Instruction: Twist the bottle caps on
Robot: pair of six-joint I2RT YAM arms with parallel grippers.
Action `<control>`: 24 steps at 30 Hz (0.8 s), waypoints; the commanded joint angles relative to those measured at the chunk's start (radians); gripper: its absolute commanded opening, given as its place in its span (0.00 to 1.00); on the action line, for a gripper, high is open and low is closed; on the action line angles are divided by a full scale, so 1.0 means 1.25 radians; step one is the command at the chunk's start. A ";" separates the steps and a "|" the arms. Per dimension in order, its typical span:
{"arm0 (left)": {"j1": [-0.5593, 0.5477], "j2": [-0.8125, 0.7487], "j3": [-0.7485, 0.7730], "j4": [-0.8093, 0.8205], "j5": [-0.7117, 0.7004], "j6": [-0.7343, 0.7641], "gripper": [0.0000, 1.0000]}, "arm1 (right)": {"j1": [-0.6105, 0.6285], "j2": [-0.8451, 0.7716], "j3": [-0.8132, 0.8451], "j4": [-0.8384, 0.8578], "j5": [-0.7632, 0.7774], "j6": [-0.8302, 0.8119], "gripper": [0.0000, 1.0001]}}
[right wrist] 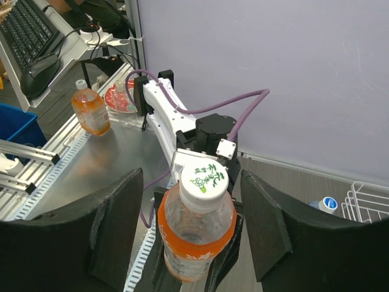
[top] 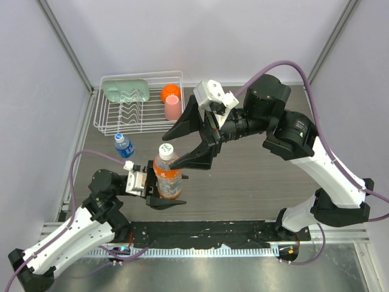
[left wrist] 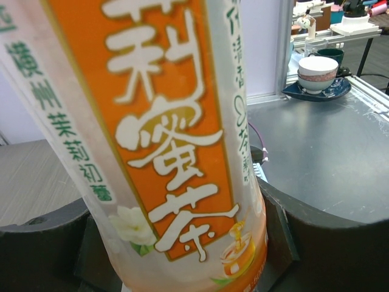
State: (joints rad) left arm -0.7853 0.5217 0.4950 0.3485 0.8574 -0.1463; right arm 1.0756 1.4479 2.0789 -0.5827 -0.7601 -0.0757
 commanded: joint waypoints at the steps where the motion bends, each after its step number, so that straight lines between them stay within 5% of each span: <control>1: -0.003 -0.009 -0.008 0.034 0.005 0.003 0.00 | -0.003 -0.001 -0.009 0.071 -0.037 0.035 0.66; 10: -0.003 -0.011 -0.011 0.023 0.001 0.019 0.00 | -0.003 0.009 -0.009 0.077 -0.036 0.050 0.51; 20: -0.003 -0.007 -0.001 0.015 0.011 0.029 0.00 | -0.004 0.004 -0.032 0.076 -0.018 0.051 0.50; 24: -0.001 -0.007 0.000 0.008 0.009 0.031 0.00 | -0.004 -0.002 -0.044 0.077 -0.018 0.051 0.39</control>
State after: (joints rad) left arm -0.7853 0.5159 0.4816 0.3393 0.8604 -0.1226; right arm 1.0733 1.4612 2.0323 -0.5262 -0.7868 -0.0235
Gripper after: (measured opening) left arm 0.697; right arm 0.453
